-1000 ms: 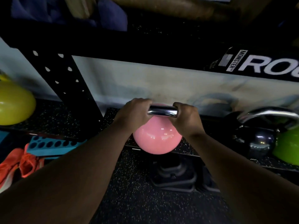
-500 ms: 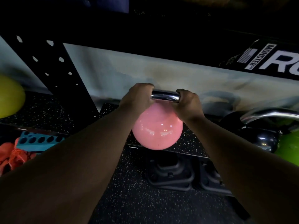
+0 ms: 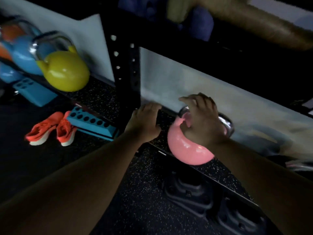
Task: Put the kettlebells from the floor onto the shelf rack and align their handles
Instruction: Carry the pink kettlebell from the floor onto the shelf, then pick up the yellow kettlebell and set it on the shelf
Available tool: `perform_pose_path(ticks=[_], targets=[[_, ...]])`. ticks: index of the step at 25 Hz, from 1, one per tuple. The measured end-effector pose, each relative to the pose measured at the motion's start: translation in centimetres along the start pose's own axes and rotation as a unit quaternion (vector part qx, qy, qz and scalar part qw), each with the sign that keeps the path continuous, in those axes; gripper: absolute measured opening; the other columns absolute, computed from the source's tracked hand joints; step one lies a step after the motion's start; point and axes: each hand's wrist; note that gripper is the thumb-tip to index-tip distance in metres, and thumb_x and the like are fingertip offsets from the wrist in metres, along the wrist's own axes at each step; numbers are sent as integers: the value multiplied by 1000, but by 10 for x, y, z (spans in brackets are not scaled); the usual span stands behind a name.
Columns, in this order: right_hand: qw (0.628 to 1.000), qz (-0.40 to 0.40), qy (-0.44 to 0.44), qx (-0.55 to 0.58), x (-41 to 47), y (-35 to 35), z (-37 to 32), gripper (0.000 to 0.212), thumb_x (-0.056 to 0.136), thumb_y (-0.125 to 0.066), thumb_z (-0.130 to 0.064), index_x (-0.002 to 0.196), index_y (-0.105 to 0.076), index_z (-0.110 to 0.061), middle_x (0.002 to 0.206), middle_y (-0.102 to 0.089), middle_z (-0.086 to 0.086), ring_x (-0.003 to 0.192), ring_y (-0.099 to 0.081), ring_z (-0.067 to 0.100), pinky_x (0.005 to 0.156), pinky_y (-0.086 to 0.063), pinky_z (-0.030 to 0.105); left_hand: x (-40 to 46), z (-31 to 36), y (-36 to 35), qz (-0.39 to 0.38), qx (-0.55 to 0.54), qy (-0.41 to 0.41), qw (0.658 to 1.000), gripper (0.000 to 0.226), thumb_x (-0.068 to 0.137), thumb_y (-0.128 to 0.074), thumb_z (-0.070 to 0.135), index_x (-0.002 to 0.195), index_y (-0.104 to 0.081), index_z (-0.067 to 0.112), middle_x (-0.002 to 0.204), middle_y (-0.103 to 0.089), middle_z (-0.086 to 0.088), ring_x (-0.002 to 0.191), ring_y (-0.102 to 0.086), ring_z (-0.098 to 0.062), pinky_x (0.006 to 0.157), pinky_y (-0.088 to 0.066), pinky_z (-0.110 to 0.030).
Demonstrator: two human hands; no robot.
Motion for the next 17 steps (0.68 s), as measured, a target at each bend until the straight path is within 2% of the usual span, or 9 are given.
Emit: perform_pose_path(ticks=[4, 7, 12, 17], targets=[[990, -70, 119, 16, 15, -41, -104, 64, 66, -58, -33, 129, -51, -25, 119, -56, 6, 118, -46, 31, 99, -39, 46, -87, -93, 30, 2, 56, 79, 995, 57, 78, -64, 28, 133, -47, 22, 131, -51, -6, 120, -47, -29, 100, -36, -45], [964, -135, 225, 29, 9, -85, -201, 56, 73, -59, -33, 127, -49, -25, 115, -59, 3, 108, -52, 28, 89, -46, 43, -180, -176, 44, -3, 62, 191, 980, 56, 78, -62, 33, 131, -48, 25, 134, -51, -4, 125, -45, -27, 100, -34, -43], [909, -221, 349, 50, -40, -158, -374, 46, 82, -59, -36, 126, -47, -32, 114, -56, -3, 109, -50, 24, 91, -45, 44, -391, -290, 43, 1, 39, 376, 926, 51, 83, -62, 32, 132, -48, 28, 137, -49, -1, 126, -45, -24, 103, -34, -41], [828, -290, 478, 44, -152, -220, -559, 42, 84, -57, -41, 125, -51, -35, 116, -58, -5, 109, -51, 19, 93, -42, 40, -636, -347, 12, -9, 10, 542, 840, 53, 86, -61, 36, 135, -46, 28, 139, -48, -4, 126, -46, -26, 103, -37, -43]])
Point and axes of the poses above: each hand's wrist, its own x-axis towards the middle knuckle, its own y-axis out of the back of the hand, z = x × y
